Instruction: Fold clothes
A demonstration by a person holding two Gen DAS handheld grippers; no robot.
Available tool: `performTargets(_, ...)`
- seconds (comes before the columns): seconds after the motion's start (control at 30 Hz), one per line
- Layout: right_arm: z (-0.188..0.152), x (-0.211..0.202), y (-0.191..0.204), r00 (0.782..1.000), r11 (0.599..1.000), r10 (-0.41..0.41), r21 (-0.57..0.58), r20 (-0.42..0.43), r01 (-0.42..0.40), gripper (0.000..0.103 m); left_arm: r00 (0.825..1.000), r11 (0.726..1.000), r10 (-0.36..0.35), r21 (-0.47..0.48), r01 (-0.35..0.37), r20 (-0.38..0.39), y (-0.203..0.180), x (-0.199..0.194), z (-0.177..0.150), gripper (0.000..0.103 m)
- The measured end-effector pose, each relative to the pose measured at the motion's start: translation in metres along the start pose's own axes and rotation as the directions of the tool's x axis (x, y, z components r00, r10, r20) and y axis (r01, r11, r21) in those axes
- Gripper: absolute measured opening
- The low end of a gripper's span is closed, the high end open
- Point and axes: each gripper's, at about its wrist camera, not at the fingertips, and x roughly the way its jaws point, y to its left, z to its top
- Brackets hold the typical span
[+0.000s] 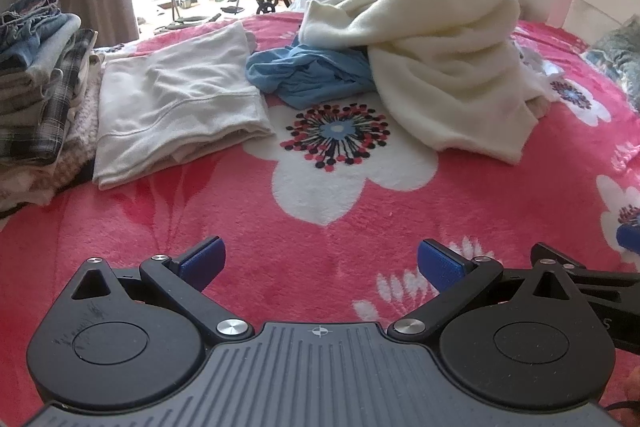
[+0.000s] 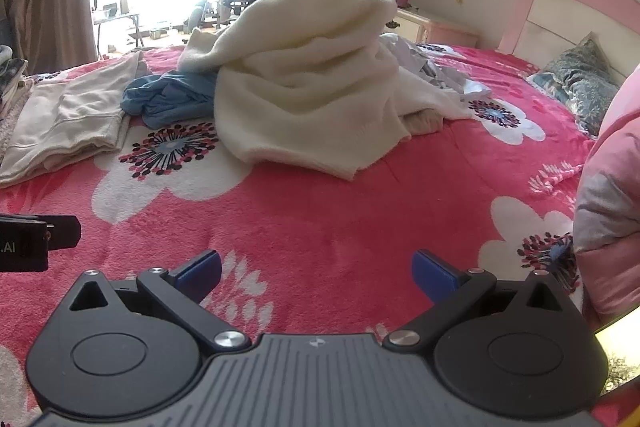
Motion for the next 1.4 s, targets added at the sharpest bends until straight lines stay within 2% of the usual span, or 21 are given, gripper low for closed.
performTargets(0.2, 0.0029, 0.0, 0.0015, 1.0, 1.0, -0.004, -0.003, -0.004, 0.004, 0.103, 1.0, 1.0, 0.012, 0.007, -0.012, 0.009, -0.006, -0.0058, -0.0066, 0.103)
performTargets(0.5, 0.0024, -0.0004, 0.0008, 1.0, 1.0, -0.008, -0.001, -0.005, 0.008, 0.103, 1.0, 1.0, 0.014, 0.001, -0.014, -0.004, 0.0019, 0.0005, 0.0023, 0.103)
performTargets(1.4, 0.0042, 0.0015, 0.0011, 1.0, 1.0, -0.02, 0.005, -0.006, 0.02, 0.103, 1.0, 1.0, 0.008, -0.001, -0.008, 0.017, 0.0031, -0.0028, 0.0008, 0.103)
